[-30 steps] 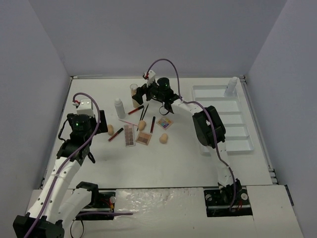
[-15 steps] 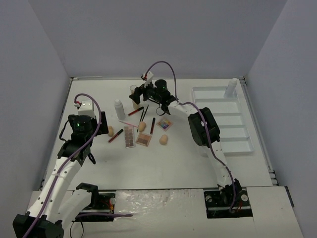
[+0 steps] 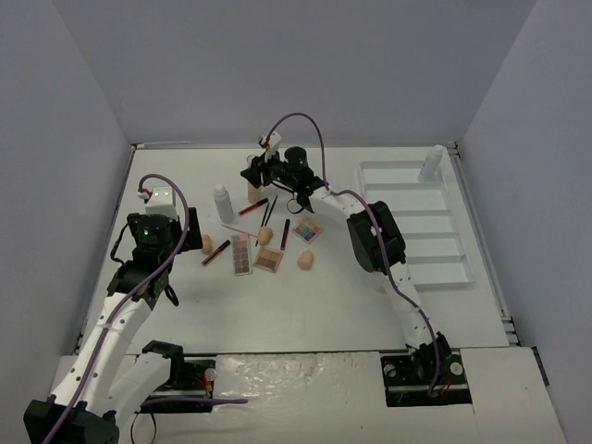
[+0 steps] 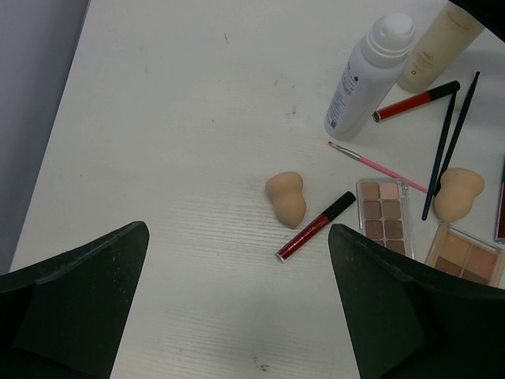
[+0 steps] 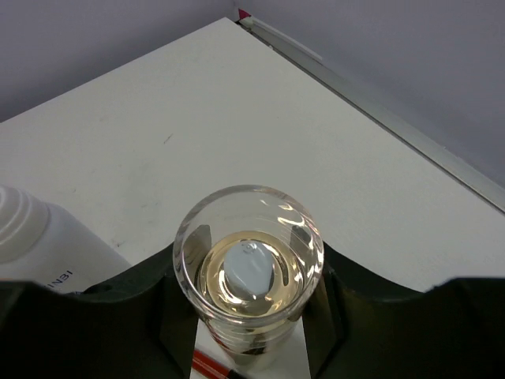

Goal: Organize the makeup

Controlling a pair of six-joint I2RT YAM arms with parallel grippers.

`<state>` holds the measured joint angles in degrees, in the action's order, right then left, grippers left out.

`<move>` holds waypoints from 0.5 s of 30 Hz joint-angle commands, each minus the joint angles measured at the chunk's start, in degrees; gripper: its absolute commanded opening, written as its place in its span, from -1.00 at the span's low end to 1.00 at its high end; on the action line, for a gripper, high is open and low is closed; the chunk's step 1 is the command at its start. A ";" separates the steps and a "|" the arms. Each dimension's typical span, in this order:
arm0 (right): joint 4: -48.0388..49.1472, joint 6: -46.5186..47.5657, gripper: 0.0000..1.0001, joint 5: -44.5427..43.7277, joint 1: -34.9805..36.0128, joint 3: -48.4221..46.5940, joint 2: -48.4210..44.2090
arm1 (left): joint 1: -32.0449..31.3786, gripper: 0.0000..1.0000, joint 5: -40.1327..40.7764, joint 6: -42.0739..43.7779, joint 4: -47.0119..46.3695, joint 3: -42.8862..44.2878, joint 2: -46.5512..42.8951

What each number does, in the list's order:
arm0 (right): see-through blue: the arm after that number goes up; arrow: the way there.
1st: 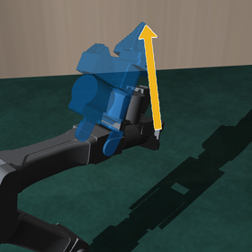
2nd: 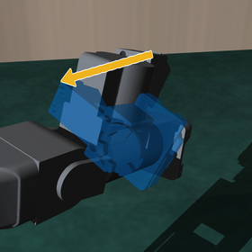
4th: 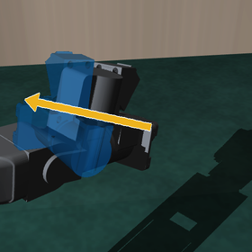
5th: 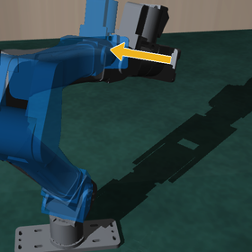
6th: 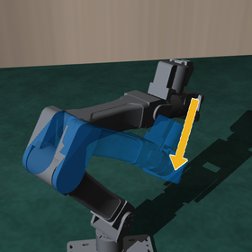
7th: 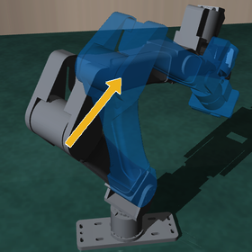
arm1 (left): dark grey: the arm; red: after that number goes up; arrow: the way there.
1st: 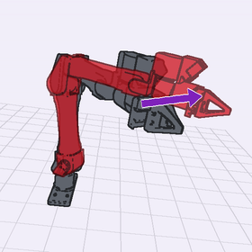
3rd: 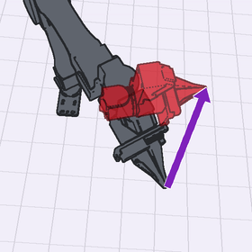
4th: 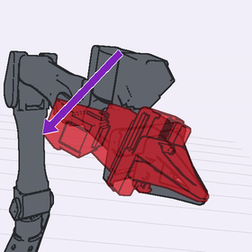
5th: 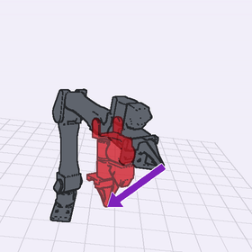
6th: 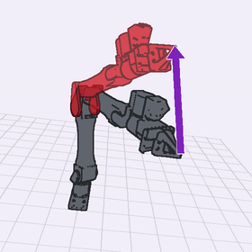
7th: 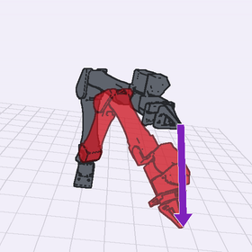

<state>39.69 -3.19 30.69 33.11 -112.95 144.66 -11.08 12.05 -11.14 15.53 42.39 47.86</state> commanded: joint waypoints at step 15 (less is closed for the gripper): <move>2.28 2.37 -1.00 -3.15 -4.62 1.15 -16.82 | -0.26 0.94 0.34 -0.30 -4.18 1.11 -2.52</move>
<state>36.28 -2.79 30.46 31.91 -112.50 142.67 -11.18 12.05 -11.12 15.51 42.39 46.60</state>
